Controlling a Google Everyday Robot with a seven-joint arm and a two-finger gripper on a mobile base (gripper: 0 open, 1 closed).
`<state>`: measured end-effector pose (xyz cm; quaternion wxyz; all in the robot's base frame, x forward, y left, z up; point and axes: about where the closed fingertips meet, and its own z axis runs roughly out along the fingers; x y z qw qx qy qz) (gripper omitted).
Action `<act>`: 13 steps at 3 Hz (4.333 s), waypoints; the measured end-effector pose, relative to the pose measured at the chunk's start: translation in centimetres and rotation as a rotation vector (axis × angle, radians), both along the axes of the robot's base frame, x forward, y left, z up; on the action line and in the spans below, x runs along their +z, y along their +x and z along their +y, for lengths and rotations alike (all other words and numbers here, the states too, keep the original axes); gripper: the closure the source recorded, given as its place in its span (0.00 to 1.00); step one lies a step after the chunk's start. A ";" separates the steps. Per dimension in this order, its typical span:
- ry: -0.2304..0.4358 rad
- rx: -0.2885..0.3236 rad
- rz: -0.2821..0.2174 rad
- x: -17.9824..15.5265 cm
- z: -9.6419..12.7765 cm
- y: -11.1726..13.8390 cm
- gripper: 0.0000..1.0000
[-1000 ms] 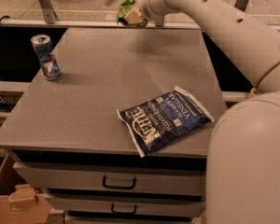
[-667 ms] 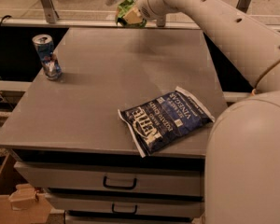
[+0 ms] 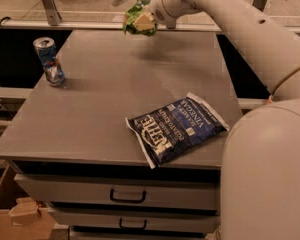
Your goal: Move green rice chip bag near blue chip bag
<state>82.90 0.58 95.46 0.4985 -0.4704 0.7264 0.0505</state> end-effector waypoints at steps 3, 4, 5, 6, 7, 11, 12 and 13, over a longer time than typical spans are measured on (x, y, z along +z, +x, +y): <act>-0.185 0.000 0.314 -3.2 -7.4 -12.1 1.00; -0.209 0.007 0.437 -5.4 -8.3 -16.0 1.00; -0.225 0.027 0.536 -6.8 -9.2 -18.9 0.84; -0.242 0.049 0.609 -8.1 -9.7 -21.3 0.53; -0.249 0.059 0.631 -8.5 -9.7 -22.1 0.30; -0.086 -0.040 0.286 0.6 -13.3 -13.6 0.00; 0.084 -0.083 0.069 7.2 -17.2 -11.3 0.00; 0.230 -0.116 -0.177 15.0 -22.2 -11.2 0.00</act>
Offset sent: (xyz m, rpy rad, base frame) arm -0.1425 -0.0943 -0.0318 -0.2124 0.3428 -0.0112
